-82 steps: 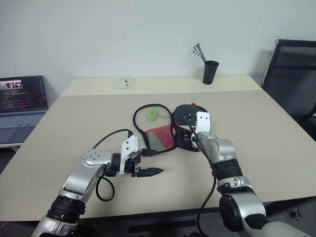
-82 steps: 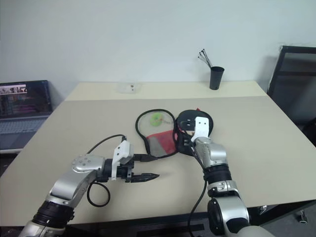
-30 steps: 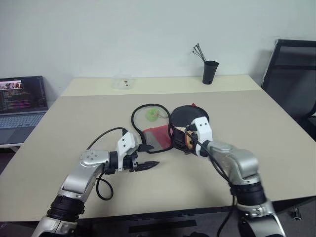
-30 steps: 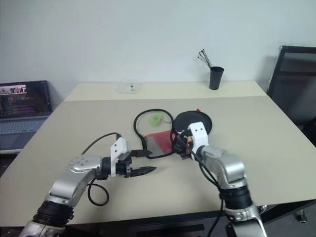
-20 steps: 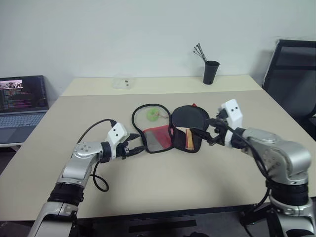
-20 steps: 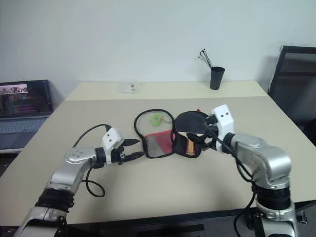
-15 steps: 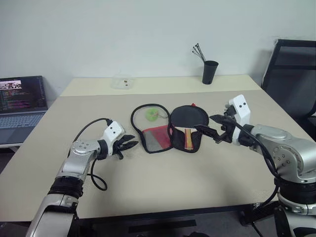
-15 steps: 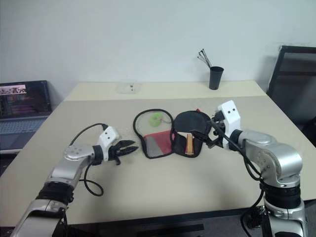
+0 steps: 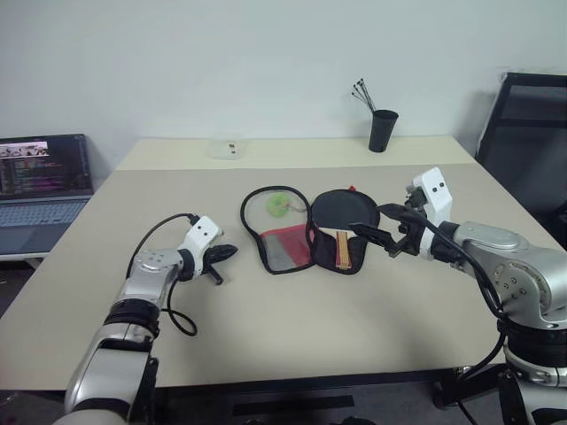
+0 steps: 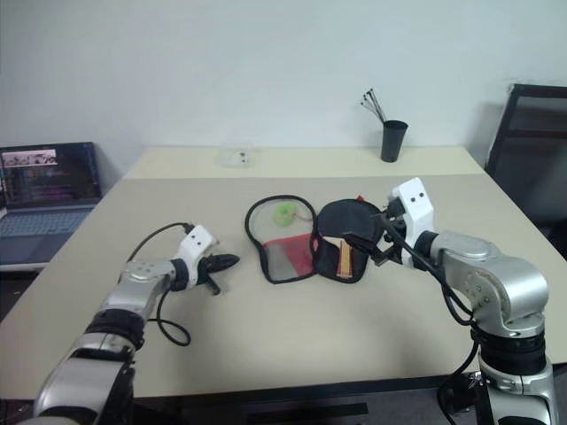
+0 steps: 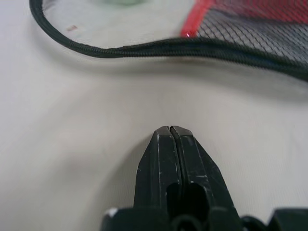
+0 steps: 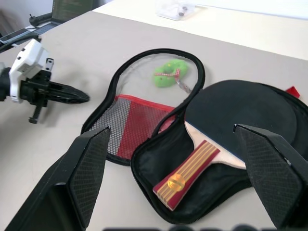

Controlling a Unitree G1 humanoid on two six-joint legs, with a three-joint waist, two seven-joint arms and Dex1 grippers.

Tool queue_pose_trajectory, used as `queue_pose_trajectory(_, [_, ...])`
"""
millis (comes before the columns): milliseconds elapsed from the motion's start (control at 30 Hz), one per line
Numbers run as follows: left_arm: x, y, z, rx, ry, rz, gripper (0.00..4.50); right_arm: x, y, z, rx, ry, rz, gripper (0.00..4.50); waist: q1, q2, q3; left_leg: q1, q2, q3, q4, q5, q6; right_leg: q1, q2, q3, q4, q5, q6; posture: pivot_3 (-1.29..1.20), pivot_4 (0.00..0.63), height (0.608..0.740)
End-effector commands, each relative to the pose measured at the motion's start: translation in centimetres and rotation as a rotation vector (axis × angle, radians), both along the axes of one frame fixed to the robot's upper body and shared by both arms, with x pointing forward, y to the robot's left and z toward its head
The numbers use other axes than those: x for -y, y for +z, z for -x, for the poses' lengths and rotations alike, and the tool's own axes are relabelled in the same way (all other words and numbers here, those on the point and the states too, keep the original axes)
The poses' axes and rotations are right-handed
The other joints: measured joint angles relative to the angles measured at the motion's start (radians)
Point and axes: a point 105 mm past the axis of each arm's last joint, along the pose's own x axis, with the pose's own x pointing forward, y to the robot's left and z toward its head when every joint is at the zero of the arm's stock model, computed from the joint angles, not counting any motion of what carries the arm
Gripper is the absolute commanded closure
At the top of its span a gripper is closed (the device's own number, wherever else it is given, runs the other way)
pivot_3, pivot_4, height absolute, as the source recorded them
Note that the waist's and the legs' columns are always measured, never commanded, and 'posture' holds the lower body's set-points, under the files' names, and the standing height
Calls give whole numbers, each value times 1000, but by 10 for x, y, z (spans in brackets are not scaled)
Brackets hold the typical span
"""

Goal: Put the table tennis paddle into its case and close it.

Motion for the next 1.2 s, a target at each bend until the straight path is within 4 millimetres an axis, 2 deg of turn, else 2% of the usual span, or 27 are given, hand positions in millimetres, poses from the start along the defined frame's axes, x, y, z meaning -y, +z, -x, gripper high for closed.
queue_pose_trajectory(33, [14, 13, -10, 48, -15, 47, 4487, -2, 13, 5, 70, 24, 3, 0, 7, 0, 0, 0, 0, 0, 0, 0, 0, 0, 0, 0, 0, 0, 0, 0, 150, 740])
queue_pose_trajectory(233, [46, 24, -20, 61, -81, 79, 4487, 2, 11, 8, 78, 19, 17, 0, 12, 0, 0, -2, -1, 0, 0, 0, 0, -1, 0, -1, -1, 0, 0, 0, 150, 740])
queue_pose_trajectory(333, [66, 48, -26, 119, -143, 89, 4487, 8, 10, 9, 75, -1, 26, 0, 12, -1, 0, -2, -2, 0, 0, 0, 0, -1, 1, -1, -1, 0, 0, 0, 150, 740])
queue_pose_trajectory(500, [99, 99, -34, 250, -234, 98, 4487, 18, 8, 12, 68, -36, 36, 0, 12, -1, 1, -4, -2, -1, 1, 0, 0, -1, 1, -2, -1, 0, 0, 0, 150, 740])
queue_pose_trajectory(600, [125, 114, -30, 283, -330, 98, 4487, 22, 7, 14, 63, -50, 42, 0, 12, -1, 1, -4, -2, -1, 0, 0, 0, -1, 1, -2, -1, 0, 0, 0, 150, 740])
queue_pose_trajectory(733, [159, 108, -24, 263, -412, 91, 4487, 27, 6, 13, 62, -71, 47, 0, 11, -1, 1, -4, -2, 0, 1, 0, 0, -1, 1, -2, -1, 0, 0, 0, 150, 740])
queue_pose_trajectory(900, [183, 92, -22, 215, -423, 85, 4487, 30, 5, 12, 55, -97, 42, 0, 7, -1, 1, -3, -1, -1, 1, 0, 0, -1, 3, -1, -1, 0, 0, 0, 150, 740])
queue_pose_trajectory(1033, [190, 85, -23, 207, -401, 73, 4487, 34, 1, 10, 33, -131, 34, 0, 7, -1, 1, -3, -1, -1, 1, 0, 0, -2, 3, -1, -1, 0, 0, 0, 150, 740])
queue_pose_trajectory(1200, [184, 94, -23, 239, -410, 97, 4487, 34, -10, 5, -13, -155, 21, 0, 8, -1, 1, -3, -1, -1, 1, 0, 0, -1, 3, -1, -1, 0, 0, 0, 150, 740])
